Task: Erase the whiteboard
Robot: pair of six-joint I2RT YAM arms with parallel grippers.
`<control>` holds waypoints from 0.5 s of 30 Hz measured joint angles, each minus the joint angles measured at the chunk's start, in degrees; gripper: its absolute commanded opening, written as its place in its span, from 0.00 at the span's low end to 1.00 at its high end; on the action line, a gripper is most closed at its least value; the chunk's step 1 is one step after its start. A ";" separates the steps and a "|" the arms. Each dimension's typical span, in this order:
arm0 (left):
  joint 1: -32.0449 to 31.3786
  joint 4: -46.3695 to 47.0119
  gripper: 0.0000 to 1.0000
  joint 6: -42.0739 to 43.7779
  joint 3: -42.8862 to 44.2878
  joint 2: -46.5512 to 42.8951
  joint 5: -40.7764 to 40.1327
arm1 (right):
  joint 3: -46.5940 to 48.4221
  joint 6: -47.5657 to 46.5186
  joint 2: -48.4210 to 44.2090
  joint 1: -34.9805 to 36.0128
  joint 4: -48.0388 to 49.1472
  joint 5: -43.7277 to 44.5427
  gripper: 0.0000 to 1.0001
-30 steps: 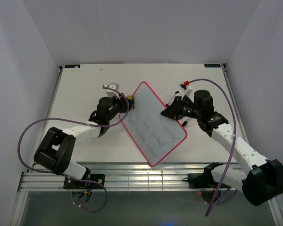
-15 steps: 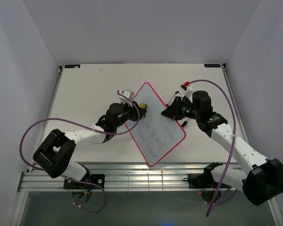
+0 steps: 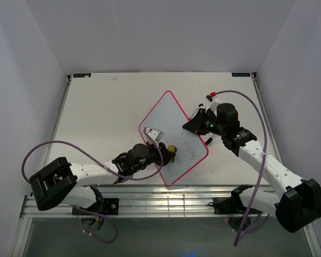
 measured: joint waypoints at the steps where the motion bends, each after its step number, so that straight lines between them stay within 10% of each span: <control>1: 2.40 -0.09 0.04 -0.31 -0.17 0.09 0.35 | 0.00 0.04 0.13 0.02 0.46 0.00 0.08; 9: 23.71 4.20 0.04 -0.22 -0.96 5.40 7.02 | 0.00 -0.17 0.57 1.66 1.99 -0.63 0.08; 15: 27.02 6.58 0.02 1.01 4.26 11.58 12.41 | 0.00 1.05 1.16 1.57 2.29 1.99 0.08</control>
